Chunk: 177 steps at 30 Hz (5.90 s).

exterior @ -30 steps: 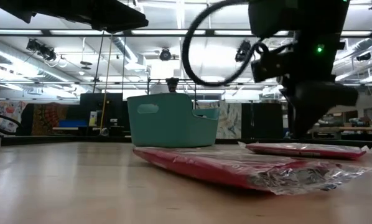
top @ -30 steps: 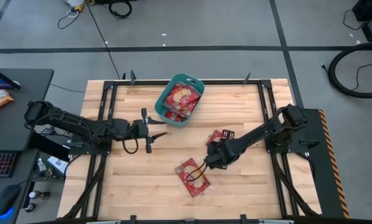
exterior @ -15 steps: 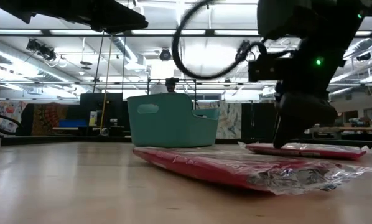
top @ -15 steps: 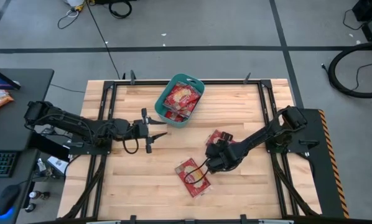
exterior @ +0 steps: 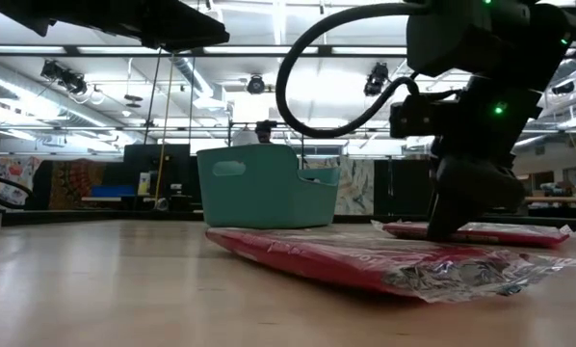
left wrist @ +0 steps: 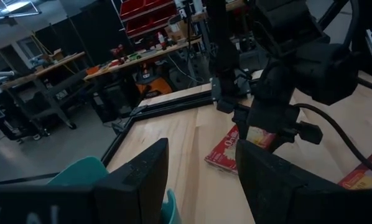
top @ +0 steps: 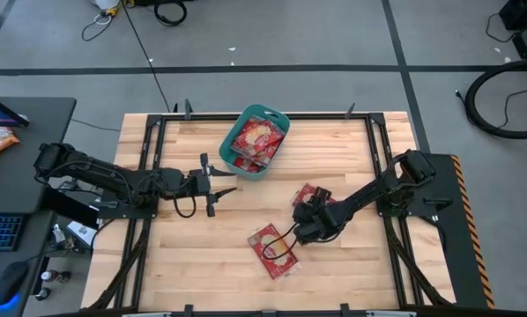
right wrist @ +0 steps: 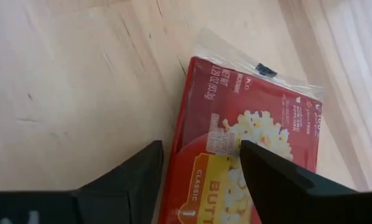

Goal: Sort popcorn bags into baskets
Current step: Put the popcorn bag into the green bin

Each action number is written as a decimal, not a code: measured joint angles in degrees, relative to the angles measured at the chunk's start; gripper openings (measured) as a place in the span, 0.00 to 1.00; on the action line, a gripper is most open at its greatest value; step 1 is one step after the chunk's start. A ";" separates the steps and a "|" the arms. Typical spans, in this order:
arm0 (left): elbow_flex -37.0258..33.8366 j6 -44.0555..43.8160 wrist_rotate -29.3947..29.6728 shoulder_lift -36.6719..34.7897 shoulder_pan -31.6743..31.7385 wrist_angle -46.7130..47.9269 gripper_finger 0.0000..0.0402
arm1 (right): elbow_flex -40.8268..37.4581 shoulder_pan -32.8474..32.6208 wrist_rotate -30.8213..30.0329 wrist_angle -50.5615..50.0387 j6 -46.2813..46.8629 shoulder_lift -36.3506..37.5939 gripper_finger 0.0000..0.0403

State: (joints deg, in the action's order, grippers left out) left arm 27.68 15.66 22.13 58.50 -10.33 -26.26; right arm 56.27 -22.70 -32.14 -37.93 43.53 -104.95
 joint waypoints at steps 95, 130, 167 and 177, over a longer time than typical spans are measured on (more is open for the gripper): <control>-1.09 -19.02 11.28 -13.60 -5.86 14.78 0.48 | 15.17 40.82 0.67 30.98 -84.11 -1.26 0.16; -1.11 -24.04 11.27 -13.51 -5.87 18.61 0.48 | 18.77 10.62 41.55 18.86 -44.66 -3.79 0.15; -1.11 -23.82 11.28 -13.51 -5.88 18.49 0.48 | 16.69 9.07 5.48 -20.03 -25.29 -1.94 0.04; -1.11 -24.00 11.26 -13.51 -5.88 18.46 0.48 | 16.67 6.21 6.65 -16.96 -19.68 -1.81 0.24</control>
State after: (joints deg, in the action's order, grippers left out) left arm 26.57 -8.34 33.39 44.99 -16.21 -7.80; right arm 72.94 -16.49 -25.50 -54.89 23.85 -106.76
